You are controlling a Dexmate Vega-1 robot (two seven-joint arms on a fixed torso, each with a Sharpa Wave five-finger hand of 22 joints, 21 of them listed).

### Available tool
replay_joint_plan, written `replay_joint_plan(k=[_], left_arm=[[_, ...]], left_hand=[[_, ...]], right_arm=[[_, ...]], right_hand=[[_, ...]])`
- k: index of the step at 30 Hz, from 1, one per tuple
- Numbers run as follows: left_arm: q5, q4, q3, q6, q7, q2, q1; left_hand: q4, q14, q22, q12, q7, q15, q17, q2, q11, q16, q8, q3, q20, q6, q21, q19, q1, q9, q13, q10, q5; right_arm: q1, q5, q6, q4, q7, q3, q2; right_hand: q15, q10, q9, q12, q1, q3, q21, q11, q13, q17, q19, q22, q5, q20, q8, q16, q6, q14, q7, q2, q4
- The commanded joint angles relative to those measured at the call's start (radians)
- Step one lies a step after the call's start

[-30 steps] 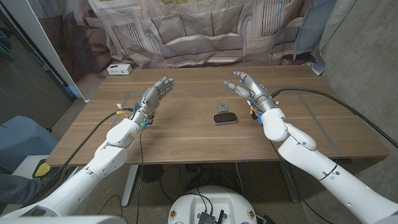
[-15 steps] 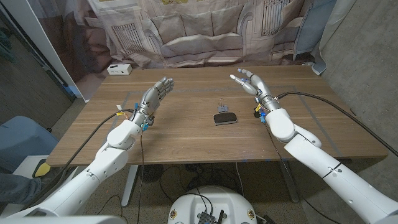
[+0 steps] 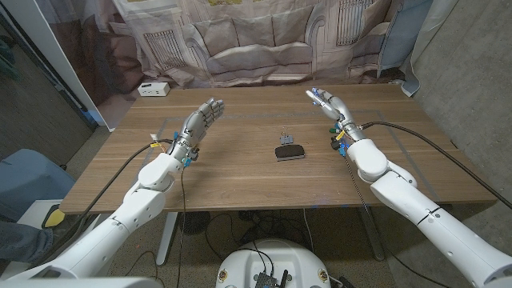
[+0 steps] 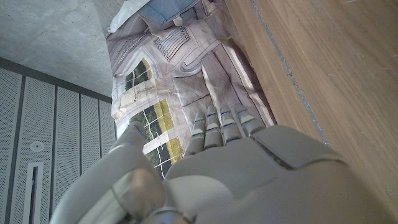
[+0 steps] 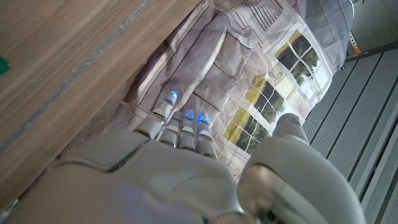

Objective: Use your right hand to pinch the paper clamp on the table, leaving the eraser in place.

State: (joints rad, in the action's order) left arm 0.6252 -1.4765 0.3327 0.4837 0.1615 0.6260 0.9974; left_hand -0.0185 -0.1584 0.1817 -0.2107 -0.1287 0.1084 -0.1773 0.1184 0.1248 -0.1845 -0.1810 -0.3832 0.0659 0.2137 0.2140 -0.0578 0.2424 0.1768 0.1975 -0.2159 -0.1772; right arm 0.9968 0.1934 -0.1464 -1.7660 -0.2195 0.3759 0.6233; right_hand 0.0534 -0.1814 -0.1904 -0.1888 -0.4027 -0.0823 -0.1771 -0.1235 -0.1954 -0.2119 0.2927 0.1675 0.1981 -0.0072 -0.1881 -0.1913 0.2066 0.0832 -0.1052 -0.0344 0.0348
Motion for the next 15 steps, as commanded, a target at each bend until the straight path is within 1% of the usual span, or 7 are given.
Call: replay_joint_plan(k=[1,6,8,11,15], left_arm=[[0.017,0.024,0.014,-0.033,0.018,-0.01,-0.031],[0.019,0.033,0.019,-0.037,0.029,-0.014,-0.043],[0.02,0.036,0.021,-0.039,0.031,-0.015,-0.048],[0.022,0.045,0.024,-0.051,0.041,-0.012,-0.06],[0.019,0.046,0.026,-0.062,0.041,-0.007,-0.065]], left_hand=[[-0.007,0.006,0.002,0.0,-0.011,0.01,-0.002,-0.009,0.001,0.0,-0.005,-0.001,-0.004,-0.002,0.0,0.001,0.0,0.002,0.002,0.001,-0.003],[-0.009,0.01,0.001,0.002,-0.011,0.009,-0.002,-0.009,0.002,0.001,-0.005,-0.002,-0.008,-0.003,-0.007,0.016,-0.001,0.002,0.002,0.005,-0.003],[-0.009,0.011,0.001,0.002,-0.011,0.009,-0.002,-0.009,0.003,0.001,-0.005,-0.002,-0.008,-0.003,-0.009,0.02,-0.001,0.002,0.002,0.007,-0.003],[-0.01,0.013,0.001,0.003,-0.011,0.008,-0.002,-0.009,0.003,0.001,-0.004,-0.003,-0.009,-0.005,-0.011,0.025,-0.001,0.002,0.002,0.008,-0.003],[-0.012,0.023,0.001,0.006,-0.009,0.008,-0.002,-0.009,0.003,0.004,-0.001,-0.004,-0.011,-0.013,-0.008,0.016,-0.002,0.002,0.002,0.019,-0.003]], right_arm=[[-0.038,0.258,-0.166,0.157,0.188,-0.005,-0.036],[-0.045,0.283,-0.207,0.198,0.2,-0.004,-0.051],[-0.05,0.301,-0.229,0.222,0.213,-0.003,-0.063],[-0.058,0.319,-0.245,0.249,0.237,0.001,-0.066],[-0.059,0.323,-0.241,0.253,0.23,0.003,-0.066]], right_hand=[[-0.001,0.005,-0.003,0.003,0.009,0.005,-0.004,0.001,0.001,-0.003,-0.001,0.003,0.0,-0.001,0.002,0.001,-0.007,-0.005,-0.003,0.003,0.002],[-0.001,0.003,-0.002,0.001,0.015,0.008,-0.007,0.004,0.001,-0.003,0.003,0.003,0.0,0.0,0.0,-0.001,-0.005,-0.005,-0.002,0.007,0.001],[-0.001,0.003,-0.002,0.001,0.016,0.009,-0.007,0.004,0.001,-0.003,0.003,0.003,0.0,0.0,0.0,-0.001,-0.006,-0.004,-0.001,0.008,0.0],[0.0,0.007,-0.002,0.001,0.022,0.013,-0.007,0.003,0.001,-0.003,0.0,0.003,0.0,-0.001,0.001,-0.001,-0.009,-0.007,-0.002,0.013,0.0],[0.004,0.021,-0.002,0.004,0.034,0.021,-0.003,0.001,0.001,-0.003,-0.015,0.002,0.002,-0.003,0.003,0.002,-0.019,-0.023,-0.004,0.023,-0.002]])
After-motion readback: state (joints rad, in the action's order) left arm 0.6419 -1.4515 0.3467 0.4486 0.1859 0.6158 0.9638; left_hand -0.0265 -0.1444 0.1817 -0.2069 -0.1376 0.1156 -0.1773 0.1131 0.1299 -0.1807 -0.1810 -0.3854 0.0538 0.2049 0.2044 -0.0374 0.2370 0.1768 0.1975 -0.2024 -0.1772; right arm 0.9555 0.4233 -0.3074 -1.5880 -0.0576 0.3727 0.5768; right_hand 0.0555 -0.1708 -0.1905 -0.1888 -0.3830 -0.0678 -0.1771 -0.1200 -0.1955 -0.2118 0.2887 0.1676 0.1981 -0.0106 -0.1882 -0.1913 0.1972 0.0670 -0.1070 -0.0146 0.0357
